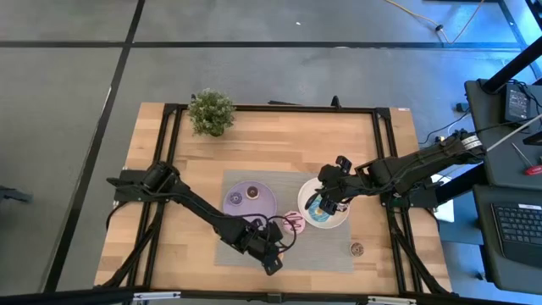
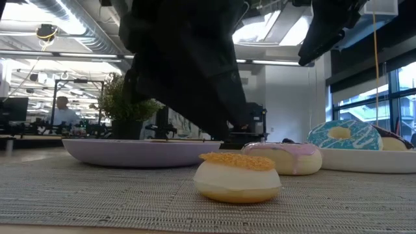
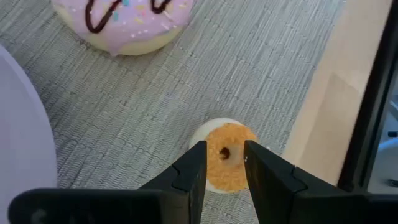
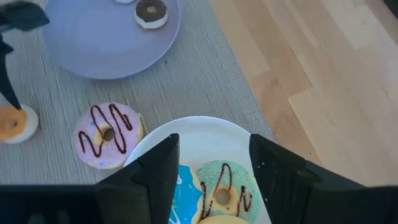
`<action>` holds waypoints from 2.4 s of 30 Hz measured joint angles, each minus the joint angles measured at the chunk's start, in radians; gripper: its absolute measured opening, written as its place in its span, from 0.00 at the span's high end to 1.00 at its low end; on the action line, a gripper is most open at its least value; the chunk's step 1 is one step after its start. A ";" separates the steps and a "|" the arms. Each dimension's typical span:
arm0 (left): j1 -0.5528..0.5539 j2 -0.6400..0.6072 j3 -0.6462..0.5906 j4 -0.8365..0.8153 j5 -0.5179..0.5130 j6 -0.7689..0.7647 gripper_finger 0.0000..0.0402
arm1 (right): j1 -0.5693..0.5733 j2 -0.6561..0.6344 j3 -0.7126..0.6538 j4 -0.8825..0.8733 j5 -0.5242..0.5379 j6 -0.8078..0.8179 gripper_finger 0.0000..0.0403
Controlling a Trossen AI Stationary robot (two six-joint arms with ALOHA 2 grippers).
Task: Pick & Place donuts
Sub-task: Put the small orange donut on the purple plate
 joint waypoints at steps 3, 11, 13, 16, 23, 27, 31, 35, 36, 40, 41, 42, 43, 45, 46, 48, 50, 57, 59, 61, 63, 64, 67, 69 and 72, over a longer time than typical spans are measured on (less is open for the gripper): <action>-0.001 0.000 0.000 -0.004 -0.002 0.000 0.75 | 0.000 0.000 0.000 0.000 0.000 -0.011 0.51; -0.001 0.000 0.000 -0.042 -0.001 0.002 0.75 | 0.000 0.000 0.000 0.000 0.000 -0.012 0.51; -0.002 0.000 0.000 -0.042 -0.002 0.008 0.75 | 0.000 0.000 0.000 0.000 0.001 -0.021 0.51; -0.003 0.000 0.000 -0.043 -0.002 0.008 0.75 | 0.000 0.000 0.000 0.000 0.001 -0.034 0.51; -0.006 0.000 0.000 -0.042 -0.002 0.009 0.75 | 0.000 0.000 0.000 0.000 0.001 -0.037 0.51; -0.006 0.000 0.000 -0.041 -0.004 0.010 0.75 | 0.000 0.000 0.000 0.000 0.003 -0.038 0.51; -0.006 0.008 0.001 -0.032 -0.002 0.010 0.75 | 0.000 0.000 0.000 0.000 0.003 -0.038 0.51; -0.008 0.025 0.002 -0.018 0.006 0.007 0.75 | 0.000 0.000 0.000 0.000 0.002 -0.038 0.51; -0.008 0.028 0.002 -0.022 0.005 0.004 0.75 | 0.000 0.000 0.000 0.000 0.002 -0.038 0.51; -0.008 0.038 0.002 -0.010 0.023 -0.012 0.75 | 0.000 0.000 0.000 0.000 0.003 -0.038 0.51; -0.008 0.040 0.001 -0.018 0.025 -0.014 0.75 | 0.000 0.000 0.000 0.000 0.003 -0.038 0.51; -0.008 0.043 0.001 -0.016 0.031 -0.016 0.75 | 0.000 0.000 0.000 0.000 0.003 -0.038 0.51; -0.008 0.050 0.002 -0.009 0.033 -0.016 0.75 | 0.000 0.000 0.000 -0.001 0.003 -0.037 0.51; -0.008 0.057 0.002 -0.013 0.039 -0.018 0.75 | 0.000 0.000 0.000 0.000 0.003 -0.037 0.51; -0.008 0.061 0.002 -0.011 0.047 -0.020 0.75 | 0.000 0.000 0.000 0.000 0.003 -0.037 0.51; -0.007 0.070 0.003 -0.001 0.050 -0.037 0.75 | 0.000 0.000 0.000 0.000 0.002 -0.036 0.51; -0.008 0.069 0.003 0.000 0.049 -0.045 0.75 | 0.000 0.000 0.000 0.000 0.002 -0.035 0.51; 0.001 0.071 0.002 0.012 0.068 -0.046 0.78 | 0.000 0.000 0.000 0.000 0.002 -0.034 0.51; 0.002 0.071 0.002 0.012 0.073 -0.052 0.81 | 0.000 0.000 0.000 0.000 0.001 -0.034 0.51; 0.003 0.071 0.002 0.012 0.073 -0.058 0.84 | 0.000 0.000 0.000 0.000 0.001 -0.034 0.51; 0.003 0.069 0.002 0.012 0.072 -0.056 0.87 | 0.000 0.000 0.000 0.000 0.000 -0.034 0.51; 0.003 0.069 0.002 0.012 0.070 -0.053 0.88 | 0.000 0.000 0.000 0.000 0.000 -0.034 0.51; 0.003 0.069 0.004 0.009 0.066 -0.051 0.91 | 0.000 0.000 0.000 -0.009 0.000 -0.034 0.51; 0.003 0.069 0.011 0.005 0.066 -0.041 0.93 | 0.000 0.000 0.000 -0.014 0.000 -0.034 0.51; 0.003 0.057 0.025 -0.011 0.066 -0.008 0.94 | 0.000 0.000 0.000 -0.028 0.000 -0.034 0.51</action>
